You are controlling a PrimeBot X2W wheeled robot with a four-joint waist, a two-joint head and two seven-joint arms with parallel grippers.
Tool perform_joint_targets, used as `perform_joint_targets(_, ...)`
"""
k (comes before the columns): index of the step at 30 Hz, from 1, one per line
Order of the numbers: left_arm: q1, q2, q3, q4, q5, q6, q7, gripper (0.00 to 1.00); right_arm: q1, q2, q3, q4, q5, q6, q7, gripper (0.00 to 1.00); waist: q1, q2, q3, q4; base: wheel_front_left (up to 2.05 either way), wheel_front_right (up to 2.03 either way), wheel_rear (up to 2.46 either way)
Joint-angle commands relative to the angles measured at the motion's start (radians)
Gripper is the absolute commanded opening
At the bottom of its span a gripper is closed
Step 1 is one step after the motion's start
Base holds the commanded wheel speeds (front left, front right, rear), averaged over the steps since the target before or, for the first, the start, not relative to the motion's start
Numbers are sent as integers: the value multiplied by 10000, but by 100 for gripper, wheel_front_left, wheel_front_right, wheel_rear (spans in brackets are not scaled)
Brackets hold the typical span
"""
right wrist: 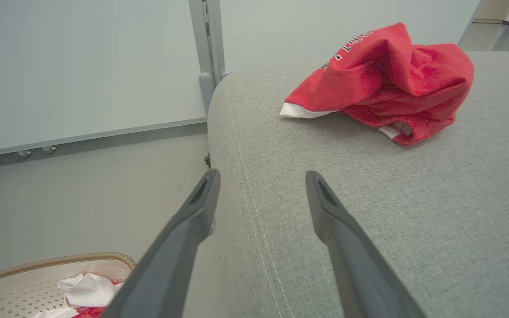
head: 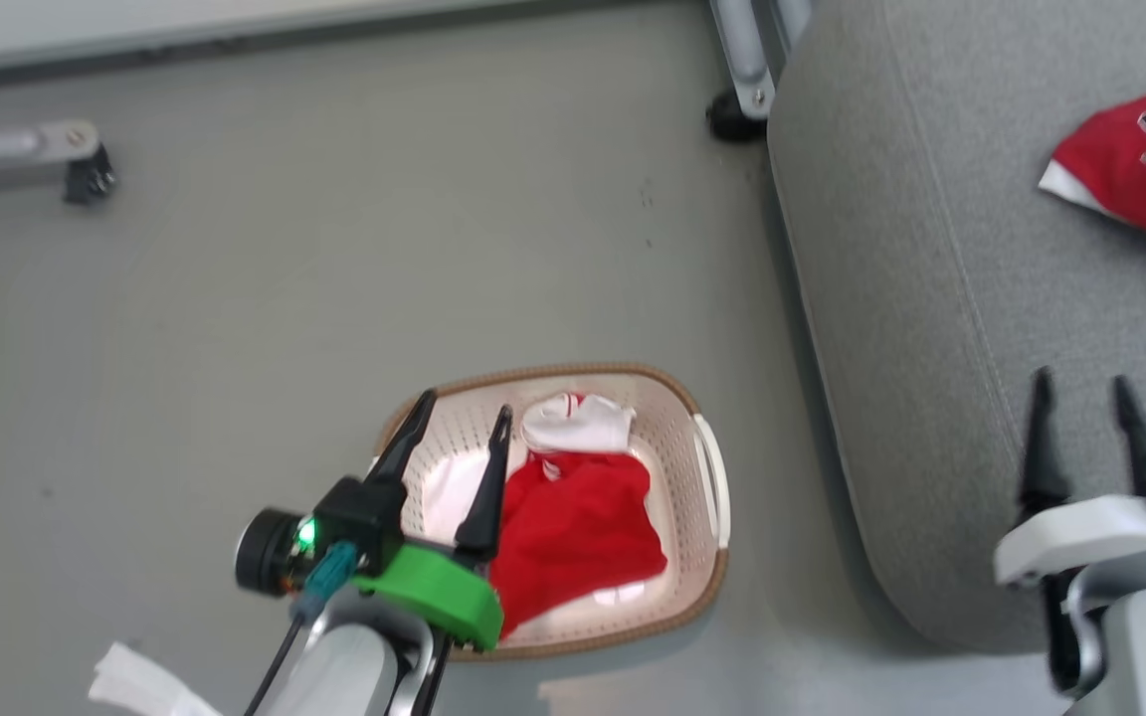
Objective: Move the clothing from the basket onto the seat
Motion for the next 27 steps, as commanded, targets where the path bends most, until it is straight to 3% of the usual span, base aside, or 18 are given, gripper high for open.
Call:
perform_joint_targets(1,469,-25,193,-108,204,55,-4,100,423,29,490,-152,103,-14,-34,100,1,0,-1900,806,0,0,0)
perform_joint_targets(7,1774,-190,1340,-952,670,320,-6,100,1347,171,1884,-1151,643,-14,-34,100,1,0,-2881,1143,0,0,0)
perform_joint_targets(11,2557,-343,2154,-1839,978,462,-3,100,1778,187,2241,-1866,946,-15,-32,100,1,0,-3182,1154,0,0,0)
perform_joint_targets(19,3869,-505,2996,-3128,1731,105,-1,100,2831,70,3552,-2985,489,-10,-32,100,1,0,-3626,849,0,0,0)
perform_joint_targets(27,4392,-564,3398,-3093,2123,-211,-1,100,3569,-101,3698,-2959,341,-9,-32,100,1,0,-3784,583,0,0,0)
